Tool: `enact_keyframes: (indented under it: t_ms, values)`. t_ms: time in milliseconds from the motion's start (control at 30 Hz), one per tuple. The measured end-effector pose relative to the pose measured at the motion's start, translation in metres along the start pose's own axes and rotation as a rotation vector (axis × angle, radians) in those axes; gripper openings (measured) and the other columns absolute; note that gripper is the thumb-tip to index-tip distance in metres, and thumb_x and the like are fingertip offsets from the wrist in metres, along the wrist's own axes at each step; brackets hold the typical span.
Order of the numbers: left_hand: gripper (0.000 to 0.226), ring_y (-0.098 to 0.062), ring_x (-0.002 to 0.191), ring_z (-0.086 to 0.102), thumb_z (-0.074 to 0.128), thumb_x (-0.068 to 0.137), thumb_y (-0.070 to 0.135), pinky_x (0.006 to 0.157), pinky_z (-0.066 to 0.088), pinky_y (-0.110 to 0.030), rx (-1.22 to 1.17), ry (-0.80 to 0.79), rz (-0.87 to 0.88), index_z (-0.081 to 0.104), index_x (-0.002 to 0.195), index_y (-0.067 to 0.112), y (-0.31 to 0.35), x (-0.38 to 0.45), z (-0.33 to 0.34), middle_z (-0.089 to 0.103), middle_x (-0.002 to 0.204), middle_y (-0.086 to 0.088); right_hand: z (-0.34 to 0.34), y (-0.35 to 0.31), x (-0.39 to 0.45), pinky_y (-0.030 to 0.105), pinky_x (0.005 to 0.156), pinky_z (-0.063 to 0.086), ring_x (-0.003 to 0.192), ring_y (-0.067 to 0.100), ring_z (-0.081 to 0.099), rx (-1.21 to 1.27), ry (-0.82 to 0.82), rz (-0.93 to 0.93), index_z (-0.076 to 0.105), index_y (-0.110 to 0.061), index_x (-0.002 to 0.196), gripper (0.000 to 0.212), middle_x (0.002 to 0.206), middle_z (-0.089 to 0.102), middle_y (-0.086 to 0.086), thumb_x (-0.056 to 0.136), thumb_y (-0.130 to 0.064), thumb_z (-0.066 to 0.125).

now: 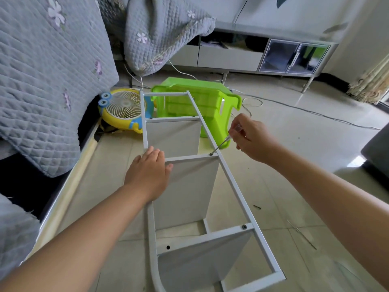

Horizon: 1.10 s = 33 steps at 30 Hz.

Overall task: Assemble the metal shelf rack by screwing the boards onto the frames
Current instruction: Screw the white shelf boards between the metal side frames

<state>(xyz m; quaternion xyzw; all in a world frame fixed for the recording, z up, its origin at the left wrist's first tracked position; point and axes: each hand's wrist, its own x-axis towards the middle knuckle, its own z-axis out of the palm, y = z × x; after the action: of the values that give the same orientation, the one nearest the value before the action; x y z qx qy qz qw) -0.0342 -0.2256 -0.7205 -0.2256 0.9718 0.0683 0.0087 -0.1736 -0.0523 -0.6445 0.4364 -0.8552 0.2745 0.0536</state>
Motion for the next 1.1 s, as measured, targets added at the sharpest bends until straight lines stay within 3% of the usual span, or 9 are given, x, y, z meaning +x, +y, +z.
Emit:
enact_keyframes:
  t_ms: [233, 333, 500, 667, 767, 833, 933, 1000, 1100]
  values:
    - [0.051, -0.017, 0.145, 0.0, 0.02, 0.101, 0.031, 0.115, 0.006, -0.027, -0.029, 0.009, 0.002, 0.014, 0.146, 0.007, -0.002, -0.001, 0.003, 0.008, 0.156, -0.005, -0.005, -0.002, 0.008, 0.032, 0.063, 0.038, 0.074, 0.031, 0.059, -0.09, -0.103, -0.048, 0.051, 0.003, 0.1, 0.015, 0.073, 0.055, 0.003, 0.094, -0.01, 0.046]
    - [0.053, -0.016, 0.145, -0.002, 0.019, 0.101, 0.032, 0.115, 0.006, -0.027, -0.013, -0.001, -0.003, 0.011, 0.147, 0.007, -0.003, -0.001, 0.004, 0.005, 0.157, -0.005, -0.01, -0.001, 0.012, 0.029, 0.061, 0.035, 0.07, 0.024, 0.053, -0.098, -0.157, -0.057, 0.051, 0.002, 0.1, 0.015, 0.079, 0.057, 0.004, 0.094, -0.011, 0.046]
    - [0.053, -0.016, 0.145, -0.003, 0.018, 0.101, 0.032, 0.116, 0.006, -0.027, 0.011, -0.007, -0.016, 0.009, 0.147, 0.008, -0.001, -0.003, 0.003, 0.004, 0.157, -0.005, -0.015, -0.001, 0.019, 0.024, 0.058, 0.028, 0.069, 0.019, 0.047, -0.123, -0.257, -0.087, 0.051, -0.001, 0.1, 0.014, 0.069, 0.047, -0.005, 0.095, -0.012, 0.044]
    - [0.053, -0.016, 0.145, -0.002, 0.019, 0.101, 0.033, 0.115, 0.007, -0.027, 0.029, -0.007, -0.024, 0.009, 0.148, 0.009, 0.001, -0.006, 0.0, 0.004, 0.157, -0.004, -0.02, -0.009, 0.029, 0.025, 0.052, 0.034, 0.06, 0.016, 0.049, -0.162, -0.435, -0.092, 0.042, -0.015, 0.087, 0.009, 0.064, 0.044, -0.012, 0.096, -0.013, 0.041]
    - [0.053, -0.015, 0.145, -0.002, 0.019, 0.101, 0.033, 0.115, 0.006, -0.027, 0.039, -0.009, -0.037, 0.01, 0.147, 0.009, 0.001, -0.005, 0.0, 0.004, 0.157, -0.004, -0.024, -0.013, 0.036, 0.012, 0.046, 0.037, 0.049, 0.006, 0.05, -0.2, -0.535, -0.082, 0.045, -0.016, 0.084, 0.013, 0.06, 0.049, -0.012, 0.095, -0.012, 0.041]
    - [0.053, -0.015, 0.145, -0.002, 0.019, 0.101, 0.033, 0.115, 0.006, -0.026, 0.039, -0.018, -0.045, 0.01, 0.148, 0.009, 0.003, -0.005, 0.0, 0.004, 0.157, -0.004, -0.026, -0.015, 0.046, 0.011, 0.048, 0.038, 0.048, 0.01, 0.052, -0.288, -0.588, -0.072, 0.047, -0.014, 0.082, 0.016, 0.06, 0.054, -0.005, 0.096, -0.017, 0.042]
    - [0.053, -0.015, 0.145, -0.002, 0.019, 0.102, 0.033, 0.115, 0.005, -0.027, 0.038, -0.021, -0.043, 0.009, 0.148, 0.008, 0.003, -0.003, -0.001, 0.004, 0.157, -0.004, -0.024, -0.021, 0.059, 0.024, 0.06, 0.036, 0.069, 0.021, 0.048, -0.572, -0.588, -0.099, 0.037, -0.012, 0.064, 0.038, 0.062, 0.043, -0.001, 0.098, -0.028, 0.038]
    - [0.053, -0.015, 0.145, -0.003, 0.018, 0.102, 0.032, 0.116, 0.004, -0.026, 0.039, -0.031, -0.042, 0.008, 0.148, 0.008, 0.003, -0.003, -0.001, 0.002, 0.157, -0.003, -0.021, -0.026, 0.062, 0.025, 0.07, 0.031, 0.086, 0.023, 0.046, -0.666, -0.586, -0.158, 0.036, -0.013, 0.062, 0.041, 0.065, 0.035, -0.002, 0.099, -0.031, 0.035]
    - [0.053, -0.015, 0.145, -0.005, 0.017, 0.102, 0.032, 0.115, 0.004, -0.026, 0.041, -0.037, -0.041, 0.006, 0.148, 0.009, 0.002, -0.002, 0.0, 0.0, 0.157, -0.002, -0.023, -0.038, 0.058, 0.028, 0.075, 0.037, 0.104, 0.026, 0.053, -0.763, -0.666, -0.227, 0.058, -0.004, 0.102, 0.036, 0.096, 0.057, 0.007, 0.099, -0.031, 0.035]
